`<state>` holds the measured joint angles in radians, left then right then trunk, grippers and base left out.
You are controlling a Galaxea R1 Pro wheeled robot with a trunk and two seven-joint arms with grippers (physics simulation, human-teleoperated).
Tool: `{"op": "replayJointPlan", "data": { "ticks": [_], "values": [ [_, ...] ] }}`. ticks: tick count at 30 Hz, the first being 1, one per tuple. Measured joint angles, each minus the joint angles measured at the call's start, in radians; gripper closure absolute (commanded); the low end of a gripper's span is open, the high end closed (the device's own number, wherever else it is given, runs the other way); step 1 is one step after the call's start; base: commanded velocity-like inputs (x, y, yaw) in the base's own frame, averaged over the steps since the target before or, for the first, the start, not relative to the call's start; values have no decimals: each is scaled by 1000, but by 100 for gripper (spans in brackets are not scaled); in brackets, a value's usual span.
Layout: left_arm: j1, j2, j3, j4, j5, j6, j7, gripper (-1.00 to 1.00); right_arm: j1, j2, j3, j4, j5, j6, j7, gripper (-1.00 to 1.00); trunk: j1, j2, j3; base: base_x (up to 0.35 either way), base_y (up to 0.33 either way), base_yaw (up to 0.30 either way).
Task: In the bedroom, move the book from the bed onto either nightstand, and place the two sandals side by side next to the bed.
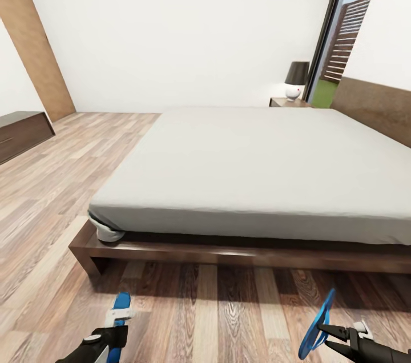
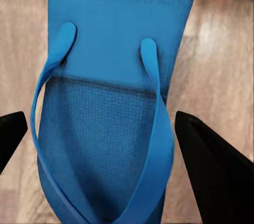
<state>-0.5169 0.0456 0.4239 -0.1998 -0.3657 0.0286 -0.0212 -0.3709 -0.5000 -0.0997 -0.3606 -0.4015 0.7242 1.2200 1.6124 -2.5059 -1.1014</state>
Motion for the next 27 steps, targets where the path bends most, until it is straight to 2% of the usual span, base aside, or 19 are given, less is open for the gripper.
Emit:
{"op": "replayJointPlan", "data": {
  "ticks": [2, 5, 8, 12, 15, 17, 27],
  "values": [
    [0, 6, 0, -44, -2, 9, -30, 100, 0, 0, 0, 0, 0, -1, 0, 100, 1, 0, -8, 0, 0, 0],
    [0, 5, -3, -110, -11, 86, -47, 100, 0, 0, 0, -1, 0, -1, 0, 100, 2, -1, -19, 0, 0, 0],
    [-1, 9, -3, -151, -47, 128, -54, 100, 0, 0, -1, -1, -1, -1, 0, 100, 4, -2, -31, 0, 0, 0],
    [-1, 20, -1, -157, -64, 135, -57, 100, 0, 0, 0, -1, -1, -1, 1, 100, 5, -3, -46, 0, 0, 0],
    [-1, 44, 0, -156, -64, 135, -58, 100, 0, 0, 0, -1, -1, -1, 1, 100, 7, -3, -58, 0, 0, 0],
    [-1, 49, 2, -155, -61, 135, -66, 100, 0, 0, 0, -1, -1, -1, 1, 100, 8, -4, -66, 0, 0, 0],
    [-1, 52, 7, -157, -56, 136, -93, 100, 0, 0, 0, -2, -1, -1, 2, 100, 12, -6, -105, 0, 0, 0]
  ]
}}
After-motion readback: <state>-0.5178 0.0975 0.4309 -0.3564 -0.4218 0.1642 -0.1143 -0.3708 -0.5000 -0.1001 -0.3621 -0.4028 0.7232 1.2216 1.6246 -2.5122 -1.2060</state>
